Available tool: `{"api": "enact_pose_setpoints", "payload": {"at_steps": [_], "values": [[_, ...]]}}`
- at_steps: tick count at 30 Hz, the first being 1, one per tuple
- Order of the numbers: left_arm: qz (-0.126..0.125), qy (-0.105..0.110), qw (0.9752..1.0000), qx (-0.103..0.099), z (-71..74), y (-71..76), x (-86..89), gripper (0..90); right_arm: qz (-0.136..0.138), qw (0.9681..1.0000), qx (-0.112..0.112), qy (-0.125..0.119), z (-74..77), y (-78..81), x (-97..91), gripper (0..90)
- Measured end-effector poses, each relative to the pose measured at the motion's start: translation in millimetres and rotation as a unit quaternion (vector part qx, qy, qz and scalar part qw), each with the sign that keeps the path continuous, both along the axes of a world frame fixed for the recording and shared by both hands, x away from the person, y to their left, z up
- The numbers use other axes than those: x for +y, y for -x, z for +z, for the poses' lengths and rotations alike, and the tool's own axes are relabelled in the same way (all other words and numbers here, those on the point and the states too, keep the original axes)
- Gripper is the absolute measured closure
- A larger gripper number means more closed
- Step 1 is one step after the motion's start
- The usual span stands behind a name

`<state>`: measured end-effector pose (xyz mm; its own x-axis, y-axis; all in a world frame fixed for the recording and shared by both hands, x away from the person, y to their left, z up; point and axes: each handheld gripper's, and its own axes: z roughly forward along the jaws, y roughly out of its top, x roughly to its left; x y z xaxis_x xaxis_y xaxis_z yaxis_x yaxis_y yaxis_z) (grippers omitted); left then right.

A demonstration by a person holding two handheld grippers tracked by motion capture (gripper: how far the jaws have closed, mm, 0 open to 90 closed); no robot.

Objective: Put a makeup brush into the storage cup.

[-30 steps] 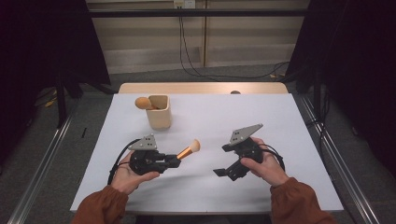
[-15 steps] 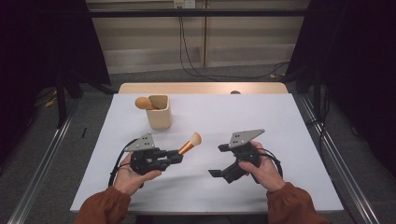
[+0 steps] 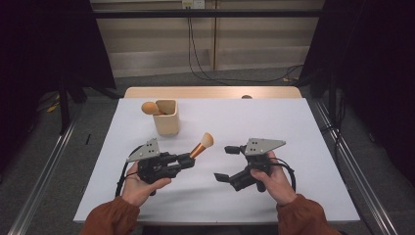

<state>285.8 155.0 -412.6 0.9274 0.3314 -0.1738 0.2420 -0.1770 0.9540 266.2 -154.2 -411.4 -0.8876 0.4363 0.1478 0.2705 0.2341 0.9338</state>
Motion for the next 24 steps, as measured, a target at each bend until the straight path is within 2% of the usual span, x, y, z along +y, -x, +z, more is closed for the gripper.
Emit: {"api": "enact_pose_setpoints", "payload": {"at_steps": [7, 9, 13, 14, 20, 24], "values": [[-0.009, 0.006, 0.9999, -0.003, 2.0, 3.5, -6.5, 74.3, 0.01, 0.9998, 0.006, -0.018, 3.3, 1.7, 1.0, 2.1], [-0.01, 0.009, 0.9999, -0.003, 1.8, 4.1, -8.5, 74.3, 0.027, 0.9993, 0.005, -0.026, 3.0, 1.4, 0.5, 0.8], [-0.016, 0.008, 0.9998, -0.003, 1.0, 4.5, -10.8, 74.3, 0.03, 0.9986, 0.007, -0.042, 4.5, 1.5, 2.1, 1.6], [-0.017, 0.008, 0.9998, -0.004, 1.0, 4.8, -11.5, 74.3, 0.027, 0.9988, 0.001, -0.041, 4.8, 1.6, 2.7, 2.6], [-0.024, 0.009, 0.9997, -0.005, 0.7, 6.1, -16.1, 74.3, 0.021, 0.9983, 0.007, -0.054, 5.6, -0.3, 4.9, 5.9], [-0.028, 0.007, 0.9995, -0.009, 0.0, 7.4, -18.6, 74.3, 0.019, 0.9978, 0.017, -0.061, 6.8, -2.9, 4.6, 13.7]]}}
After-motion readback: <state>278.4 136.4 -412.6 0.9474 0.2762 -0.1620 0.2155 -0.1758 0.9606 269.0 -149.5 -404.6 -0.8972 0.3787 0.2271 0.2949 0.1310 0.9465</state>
